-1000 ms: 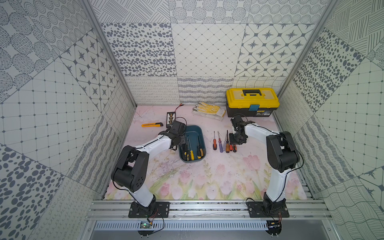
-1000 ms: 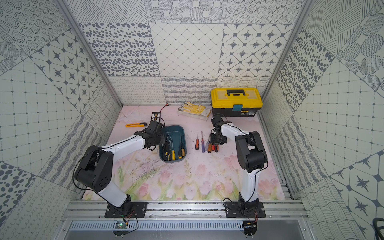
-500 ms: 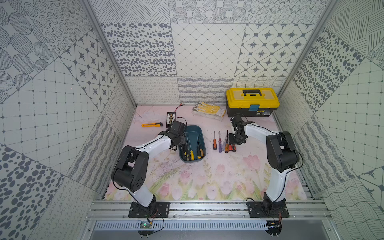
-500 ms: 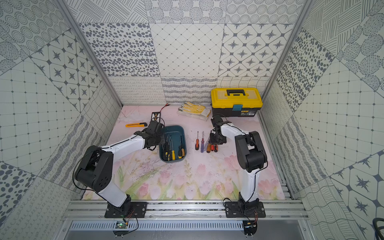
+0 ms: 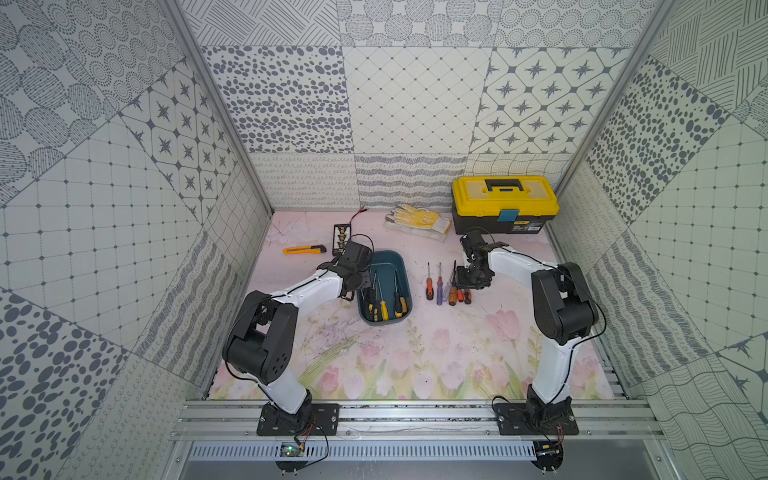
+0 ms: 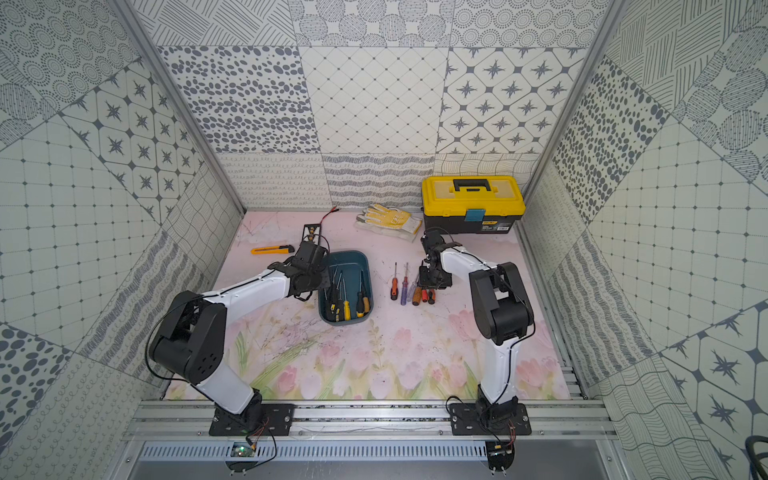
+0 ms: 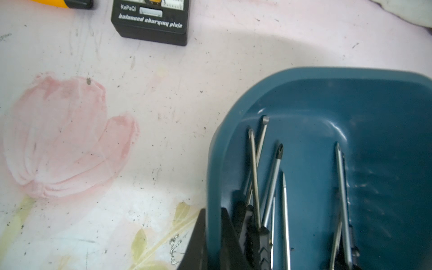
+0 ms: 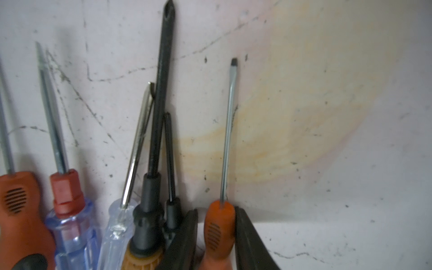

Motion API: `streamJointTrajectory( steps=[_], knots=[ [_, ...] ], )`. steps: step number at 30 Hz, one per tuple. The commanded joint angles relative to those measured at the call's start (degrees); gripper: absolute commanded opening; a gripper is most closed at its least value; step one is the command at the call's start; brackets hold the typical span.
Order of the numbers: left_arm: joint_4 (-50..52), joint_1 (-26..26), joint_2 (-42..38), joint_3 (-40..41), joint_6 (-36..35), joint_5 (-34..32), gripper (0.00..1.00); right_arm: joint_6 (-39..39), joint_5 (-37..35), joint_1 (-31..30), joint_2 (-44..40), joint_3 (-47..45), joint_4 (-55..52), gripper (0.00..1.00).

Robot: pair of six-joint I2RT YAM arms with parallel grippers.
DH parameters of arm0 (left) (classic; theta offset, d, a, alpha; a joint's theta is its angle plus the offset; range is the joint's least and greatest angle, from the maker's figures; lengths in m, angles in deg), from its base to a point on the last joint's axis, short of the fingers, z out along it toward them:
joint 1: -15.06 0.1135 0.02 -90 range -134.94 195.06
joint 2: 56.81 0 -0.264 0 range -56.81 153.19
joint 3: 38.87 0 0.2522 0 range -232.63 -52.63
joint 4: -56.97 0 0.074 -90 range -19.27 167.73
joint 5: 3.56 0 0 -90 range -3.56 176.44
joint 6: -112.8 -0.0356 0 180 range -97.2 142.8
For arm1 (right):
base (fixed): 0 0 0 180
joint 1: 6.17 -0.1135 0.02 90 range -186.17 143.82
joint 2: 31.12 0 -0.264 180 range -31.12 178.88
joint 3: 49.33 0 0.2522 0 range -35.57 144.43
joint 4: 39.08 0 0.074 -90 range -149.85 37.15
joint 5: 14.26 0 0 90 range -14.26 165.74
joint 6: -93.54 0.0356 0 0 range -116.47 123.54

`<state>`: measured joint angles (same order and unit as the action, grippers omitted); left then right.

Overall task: Take out the screwdriver from the storage box
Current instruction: Place the screwdriver at the center of the board, then pick up the screwdriver from the storage box.

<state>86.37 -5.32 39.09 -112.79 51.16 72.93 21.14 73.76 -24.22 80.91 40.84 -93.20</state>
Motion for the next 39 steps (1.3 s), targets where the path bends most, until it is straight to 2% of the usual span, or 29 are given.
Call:
streamJointTrajectory(
  steps=[1,8,14,22,28,39],
  knots=[
    [-2.75,0.22,-0.71,-1.15,-0.85,-1.68,0.00,0.85,-0.80,-0.32,-2.51,1.20,0.63,0.31],
    [-2.94,0.16,-0.71,-1.23,-0.94,-1.38,0.00,1.22,-0.48,-0.31,-6.76,1.56,0.63,0.41],
    [-3.45,0.21,-0.73,-1.35,-0.93,-0.73,0.00,0.71,1.35,-1.22,-11.33,2.67,0.94,0.44],
    [-4.26,0.19,-0.88,-0.84,-1.11,-0.28,0.00,0.13,7.98,-8.43,-14.73,6.29,4.09,0.50],
    [-5.02,0.17,-1.98,0.15,-1.20,-0.28,0.00,0.30,8.46,-15.06,-12.66,12.10,3.01,0.51],
    [-5.03,0.17,-2.38,0.52,-1.40,-0.45,0.00,3.11,8.42,-23.37,-6.32,16.94,0.93,0.52]
  ],
)
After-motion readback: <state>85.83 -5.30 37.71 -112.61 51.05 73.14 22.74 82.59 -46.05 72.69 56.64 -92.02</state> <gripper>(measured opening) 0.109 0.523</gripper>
